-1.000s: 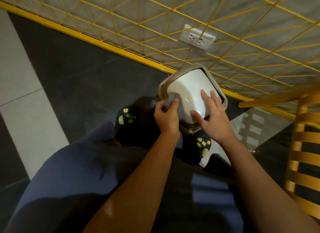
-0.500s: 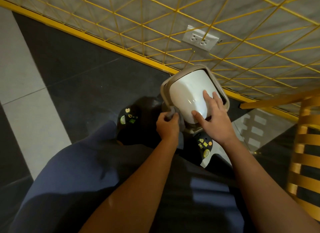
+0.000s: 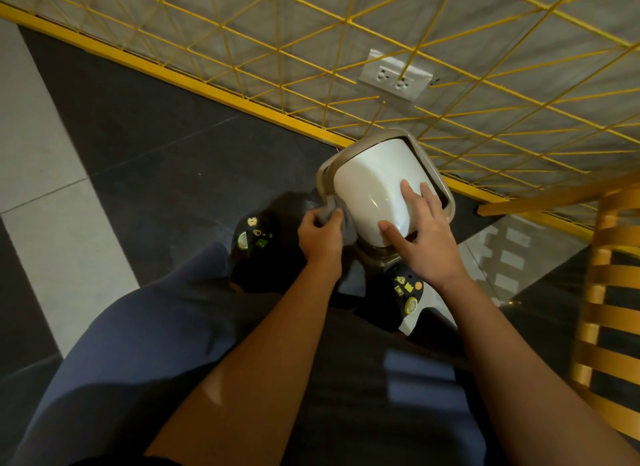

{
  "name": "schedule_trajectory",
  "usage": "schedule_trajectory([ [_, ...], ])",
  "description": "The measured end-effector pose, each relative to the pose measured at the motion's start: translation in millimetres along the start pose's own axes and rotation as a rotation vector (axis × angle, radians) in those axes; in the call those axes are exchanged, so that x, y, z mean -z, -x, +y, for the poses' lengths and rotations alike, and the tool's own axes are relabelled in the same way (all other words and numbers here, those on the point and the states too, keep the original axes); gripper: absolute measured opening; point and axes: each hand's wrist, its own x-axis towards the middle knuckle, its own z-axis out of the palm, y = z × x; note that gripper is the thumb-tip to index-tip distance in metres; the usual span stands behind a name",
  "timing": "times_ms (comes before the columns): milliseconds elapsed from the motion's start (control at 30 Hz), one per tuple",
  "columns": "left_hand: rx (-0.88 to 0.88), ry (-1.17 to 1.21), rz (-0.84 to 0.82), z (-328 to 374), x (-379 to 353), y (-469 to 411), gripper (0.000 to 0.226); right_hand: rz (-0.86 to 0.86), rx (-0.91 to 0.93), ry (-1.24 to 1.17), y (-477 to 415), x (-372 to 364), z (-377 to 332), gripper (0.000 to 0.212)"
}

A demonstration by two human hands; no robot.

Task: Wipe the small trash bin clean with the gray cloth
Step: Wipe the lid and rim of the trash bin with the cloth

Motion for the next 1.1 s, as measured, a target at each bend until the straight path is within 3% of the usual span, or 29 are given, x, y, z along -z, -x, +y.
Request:
schedule_trajectory([
  [200,0.039,0.019,-0.041,-33.6,-6.9,32.4,0.015,0.008,-0.003,0.013,0.2,-0.4,-1.2,0.072],
  [467,-0.075,0.001,-0.013,-32.8,-16.0,48.8,0.011,0.026,-0.004,0.023,-0.7,-0.3,-1.8,0.07],
  [600,0.059,0.055,0.071,-31.2,-8.8,36.8,0.019,0.017,-0.001,0.012,2.1,-1.6,-0.5,0.071],
  [733,0.08,0.085,0.001,-32.0,-12.7,46.2,0.016,0.022,0.003,0.009,0.4,-2.1,0.4,0.071],
  [933,0.027,0.082,0.013,-33.9,-17.8,47.6,0.018,0.024,0.0,0.006,-0.2,-1.7,-0.1,0.071],
  [1100,-0.085,-0.066,0.088,-31.4,-4.4,19.6,0.017,0.022,0.001,-0.018,1.9,-0.8,-2.0,0.071],
])
